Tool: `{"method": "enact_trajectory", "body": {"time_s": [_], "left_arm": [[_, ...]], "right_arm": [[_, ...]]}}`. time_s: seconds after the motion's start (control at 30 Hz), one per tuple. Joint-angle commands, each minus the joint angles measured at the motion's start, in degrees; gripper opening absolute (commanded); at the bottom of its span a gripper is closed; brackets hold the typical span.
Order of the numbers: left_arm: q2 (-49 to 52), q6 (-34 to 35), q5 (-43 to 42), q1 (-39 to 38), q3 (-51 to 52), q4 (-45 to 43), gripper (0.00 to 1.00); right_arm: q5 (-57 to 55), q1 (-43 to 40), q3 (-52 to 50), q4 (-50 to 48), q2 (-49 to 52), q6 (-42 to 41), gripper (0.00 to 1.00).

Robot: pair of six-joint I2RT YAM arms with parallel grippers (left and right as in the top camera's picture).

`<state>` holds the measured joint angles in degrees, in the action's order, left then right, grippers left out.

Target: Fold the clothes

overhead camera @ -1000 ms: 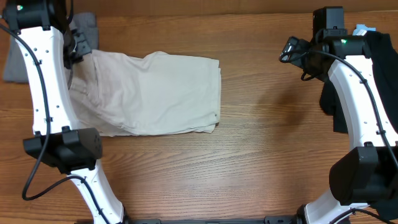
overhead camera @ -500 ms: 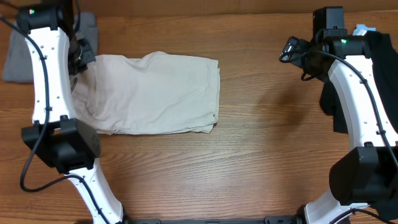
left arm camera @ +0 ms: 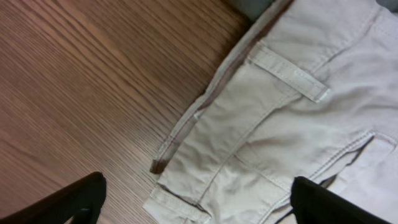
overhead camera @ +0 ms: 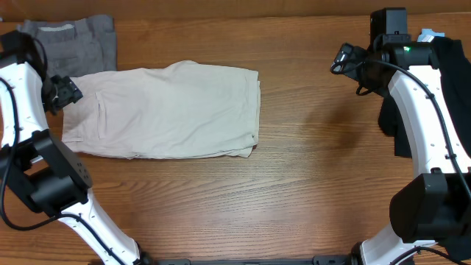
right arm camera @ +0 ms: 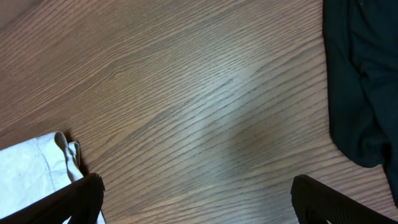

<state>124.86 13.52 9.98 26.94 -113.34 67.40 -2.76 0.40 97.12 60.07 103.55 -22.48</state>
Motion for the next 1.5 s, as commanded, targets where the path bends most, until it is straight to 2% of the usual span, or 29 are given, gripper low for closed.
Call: {"method": "enact_trajectory", "body": {"time_s": [0.0,0.2,0.53,0.67,0.8,1.03,1.2,1.33,1.37,1.47], "left_arm": [[0.42,-4.98,-7.15,0.5,0.74,-0.28,1.0],[0.5,-13.16,-13.05,0.9,5.73,-4.15,1.0],[0.5,-16.06,-14.53,3.93,10.75,-11.23,1.0],[0.61,-19.56,-19.37,7.28,10.99,-12.35,1.0],[2.16,-21.62,-28.15,10.56,10.99,-12.39,1.0],[7.91,-27.47,-38.07,12.33,10.99,-11.58,1.0],[12.79,-28.65,-42.6,12.09,10.99,-12.76,1.0],[15.39,-28.98,-42.99,11.43,10.99,-12.76,1.0],[15.72,-28.98,-42.97,11.21,10.99,-12.76,0.97],[16.11,-28.94,-42.47,10.75,10.99,-13.05,0.66]], "right_arm": [[0.28,-0.22,0.98,-0.17,-0.79,-0.22,1.0],[0.28,-0.22,0.98,-0.17,-0.79,-0.22,1.0],[0.28,-0.22,0.98,-0.17,-0.79,-0.22,1.0],[0.28,-0.22,0.98,-0.17,-0.79,-0.22,1.0],[0.28,-0.2,0.98,-0.15,-0.79,-0.22,1.0],[0.28,-0.2,0.98,-0.17,-0.79,-0.22,1.0],[0.28,-0.2,0.98,-0.17,-0.79,-0.22,1.0],[0.28,-0.22,0.98,-0.17,-0.79,-0.22,1.0],[0.28,-0.22,0.98,-0.17,-0.79,-0.22,1.0],[0.28,-0.2,0.98,-0.17,-0.79,-0.22,1.0]]}}
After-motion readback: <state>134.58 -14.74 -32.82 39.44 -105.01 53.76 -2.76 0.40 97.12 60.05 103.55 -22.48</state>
